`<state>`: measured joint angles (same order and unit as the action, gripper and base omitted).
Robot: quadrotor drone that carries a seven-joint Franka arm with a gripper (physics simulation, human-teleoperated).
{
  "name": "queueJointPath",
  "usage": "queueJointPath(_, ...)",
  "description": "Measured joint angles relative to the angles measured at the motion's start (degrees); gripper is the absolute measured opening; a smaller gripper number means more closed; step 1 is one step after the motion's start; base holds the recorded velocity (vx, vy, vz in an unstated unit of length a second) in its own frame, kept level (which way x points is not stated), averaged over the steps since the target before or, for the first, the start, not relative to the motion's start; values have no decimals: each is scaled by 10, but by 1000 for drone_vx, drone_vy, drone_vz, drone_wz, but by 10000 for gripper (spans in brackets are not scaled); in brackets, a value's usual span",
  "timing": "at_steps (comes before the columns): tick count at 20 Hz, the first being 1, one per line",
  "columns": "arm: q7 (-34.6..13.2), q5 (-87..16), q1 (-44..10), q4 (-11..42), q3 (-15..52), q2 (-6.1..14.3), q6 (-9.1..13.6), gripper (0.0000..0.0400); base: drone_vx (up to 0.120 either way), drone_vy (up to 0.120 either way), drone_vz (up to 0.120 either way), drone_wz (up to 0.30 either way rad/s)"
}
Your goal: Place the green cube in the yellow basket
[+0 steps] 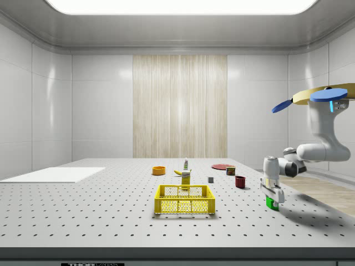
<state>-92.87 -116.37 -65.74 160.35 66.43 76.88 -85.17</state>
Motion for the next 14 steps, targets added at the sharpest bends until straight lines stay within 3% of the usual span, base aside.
queueJointPath(7, -4, 25, -2, 7, 24, 5, 5, 258, 0, 0, 6, 0)
queueJointPath(10, -7, 44, -3, 12, 43, 7, 10, 250, 13, 0, 120, 0)
queueJointPath(14, -5, 61, -5, 15, 59, 10, 12, 250, 120, 0, 120, 0)
